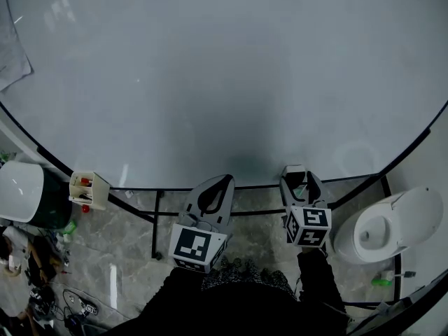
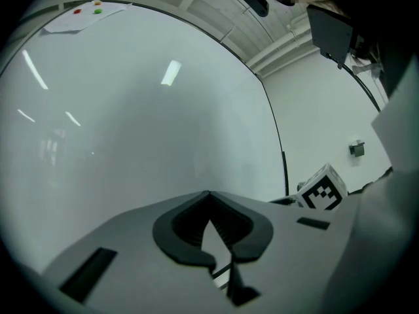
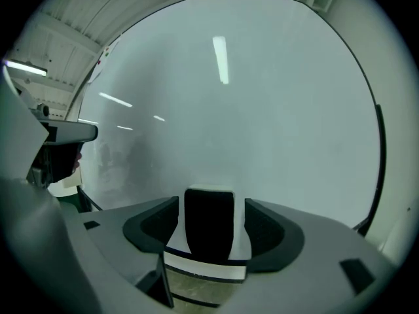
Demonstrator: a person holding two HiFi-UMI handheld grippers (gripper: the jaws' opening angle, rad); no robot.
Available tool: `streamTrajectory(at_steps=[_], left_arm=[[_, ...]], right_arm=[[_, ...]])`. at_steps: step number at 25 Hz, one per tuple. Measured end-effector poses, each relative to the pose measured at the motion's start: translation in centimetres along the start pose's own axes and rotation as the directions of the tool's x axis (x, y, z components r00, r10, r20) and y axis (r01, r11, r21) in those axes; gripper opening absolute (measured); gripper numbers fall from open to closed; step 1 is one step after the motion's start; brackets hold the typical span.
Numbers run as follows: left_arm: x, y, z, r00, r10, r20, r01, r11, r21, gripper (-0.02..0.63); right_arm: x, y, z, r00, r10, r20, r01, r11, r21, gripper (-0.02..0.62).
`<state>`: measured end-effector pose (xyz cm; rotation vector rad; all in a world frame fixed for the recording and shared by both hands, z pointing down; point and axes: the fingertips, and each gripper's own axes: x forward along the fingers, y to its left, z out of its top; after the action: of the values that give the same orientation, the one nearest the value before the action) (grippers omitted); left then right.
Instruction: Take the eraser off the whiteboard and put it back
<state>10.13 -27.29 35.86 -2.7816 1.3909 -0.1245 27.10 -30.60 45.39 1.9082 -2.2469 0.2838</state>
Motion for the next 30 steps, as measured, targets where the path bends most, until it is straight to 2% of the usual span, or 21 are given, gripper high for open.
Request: streamTrajectory(at_steps=[6, 12, 15, 22, 30], left_arm=[[-0.2, 0.8, -0.2, 1.000, -0.012, -0.007, 0.012, 1.000, 0.003, 0.006], [-0.6, 1.7, -0.2, 1.000, -0.017, -0.011, 0.017, 1.000, 0.001, 0.005], [-0.8, 2.1, 0.2, 1.000, -0.010, -0.002, 0.010, 1.000, 0.000, 0.005], [-1.1, 2.6, 0.0, 1.000, -0.004, -0.020, 0.004, 1.000, 0.011, 0.005], [-0.5, 1.9, -0.6, 1.000, -0.001, -0.011, 0.001, 1.000, -0.027, 0.006]], right_arm=[[2.2, 0.4, -1.1, 0.999, -0.030, -0.043, 0.030, 1.000, 0.004, 0.298], [2.6, -0.4, -1.1, 0.994, -0.097, -0.055, 0.095, 0.995, -0.030, 0.296], [2.4, -0.3, -1.2, 0.992, -0.109, -0.058, 0.108, 0.994, -0.026, 0.276], [2.2, -0.5, -1.1, 0.993, -0.095, -0.072, 0.096, 0.995, 0.004, 0.270], [-0.5, -0.7, -0.5, 0.995, -0.065, -0.072, 0.066, 0.998, 0.010, 0.270]])
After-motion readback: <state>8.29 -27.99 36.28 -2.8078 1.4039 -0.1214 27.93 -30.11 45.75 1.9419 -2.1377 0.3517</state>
